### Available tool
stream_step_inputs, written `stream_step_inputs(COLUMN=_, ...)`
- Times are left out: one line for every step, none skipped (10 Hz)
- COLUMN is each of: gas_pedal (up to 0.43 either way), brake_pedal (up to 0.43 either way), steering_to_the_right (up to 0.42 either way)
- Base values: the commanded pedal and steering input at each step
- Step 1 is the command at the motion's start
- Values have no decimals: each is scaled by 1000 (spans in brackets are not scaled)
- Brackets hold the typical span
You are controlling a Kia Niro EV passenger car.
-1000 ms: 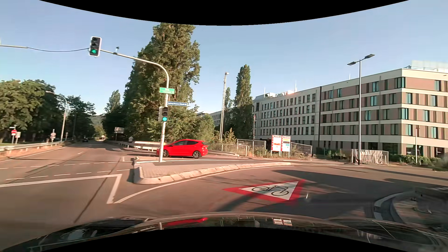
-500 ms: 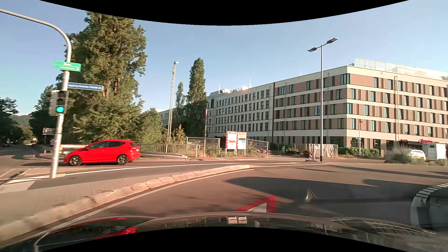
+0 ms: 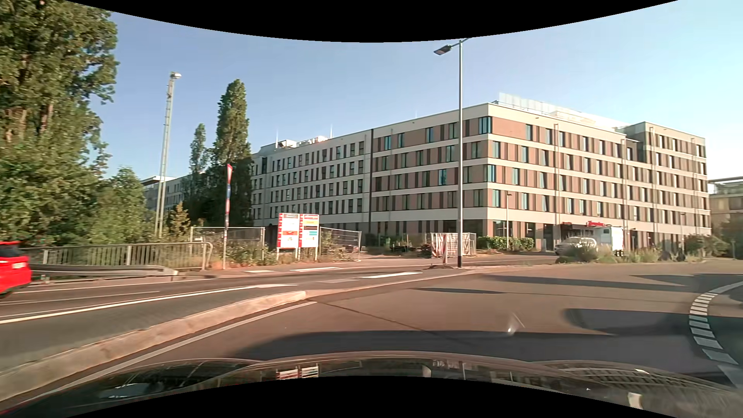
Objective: Follow the waypoints while adhering to traffic rules and regulations
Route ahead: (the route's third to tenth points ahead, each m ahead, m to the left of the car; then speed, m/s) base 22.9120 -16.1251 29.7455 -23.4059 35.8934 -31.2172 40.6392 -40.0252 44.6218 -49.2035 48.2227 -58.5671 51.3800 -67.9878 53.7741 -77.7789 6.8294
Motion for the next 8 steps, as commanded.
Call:
stream_step_inputs(gas_pedal=110, brake_pedal=0, steering_to_the_right=319)
stream_step_inputs(gas_pedal=110, brake_pedal=0, steering_to_the_right=321)
stream_step_inputs(gas_pedal=110, brake_pedal=0, steering_to_the_right=322)
stream_step_inputs(gas_pedal=110, brake_pedal=0, steering_to_the_right=322)
stream_step_inputs(gas_pedal=110, brake_pedal=0, steering_to_the_right=322)
stream_step_inputs(gas_pedal=118, brake_pedal=0, steering_to_the_right=322)
stream_step_inputs(gas_pedal=130, brake_pedal=0, steering_to_the_right=318)
stream_step_inputs(gas_pedal=138, brake_pedal=0, steering_to_the_right=309)
